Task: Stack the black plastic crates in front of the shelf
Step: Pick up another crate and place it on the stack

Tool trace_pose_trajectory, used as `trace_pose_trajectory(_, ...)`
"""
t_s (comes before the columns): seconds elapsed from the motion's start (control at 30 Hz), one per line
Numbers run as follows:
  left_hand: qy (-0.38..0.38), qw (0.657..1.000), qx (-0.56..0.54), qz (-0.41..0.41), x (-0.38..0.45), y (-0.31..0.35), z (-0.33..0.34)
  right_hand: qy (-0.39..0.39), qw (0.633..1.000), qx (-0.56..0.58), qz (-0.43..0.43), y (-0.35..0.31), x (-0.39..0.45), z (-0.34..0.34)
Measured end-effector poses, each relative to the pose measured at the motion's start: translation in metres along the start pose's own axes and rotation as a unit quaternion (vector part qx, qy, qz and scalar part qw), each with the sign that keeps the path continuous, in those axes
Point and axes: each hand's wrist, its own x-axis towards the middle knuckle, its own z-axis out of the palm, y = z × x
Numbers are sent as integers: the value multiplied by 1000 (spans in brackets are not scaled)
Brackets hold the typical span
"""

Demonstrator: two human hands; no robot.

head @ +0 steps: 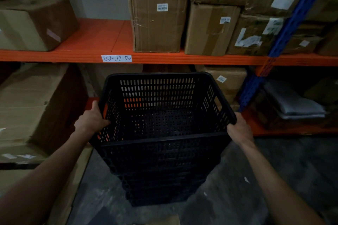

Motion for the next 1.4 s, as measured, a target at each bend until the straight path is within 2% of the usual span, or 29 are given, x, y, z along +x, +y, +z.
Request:
trace_pose_trajectory(0.2,-26,999,-24,15,12,8,-2,-41,995,-88,36,-1,2,-8)
trace_pose_trajectory(0.47,-39,999,-36,8,19,17,14,-56,997,-39,30,4,12,-18)
trace_pose_trajectory(0.63,-14,1000,5,3,14,20,15,29,999,9,20,11,9,-7)
trace_pose_trajectory(0.73,28,998,47,18,12,19,15,41,999,27,15,10,9,-5)
trace_pose_trajectory(0.87,48,993,110,24,7,18,17,26,999,-4,17,4,3,-6)
trace_pose_trajectory(1.03,0,994,113,-2,-3,21,18,12,995,-99,17,-2,-1,-9)
trace_pose_trajectory(1.17,-16,995,103,-5,-19,23,10,31,978,-204,-18,-9,-6,-13)
trace_pose_trajectory(1.23,-28,996,82,-8,-28,21,8,49,969,-232,-68,-15,-10,-14)
trace_pose_trajectory(1.3,-29,999,41,0,-36,16,5,63,963,-231,-128,-27,-17,-9)
trace_pose_trajectory(1.4,6,998,-57,35,-44,9,0,38,957,-185,-222,-55,-35,8)
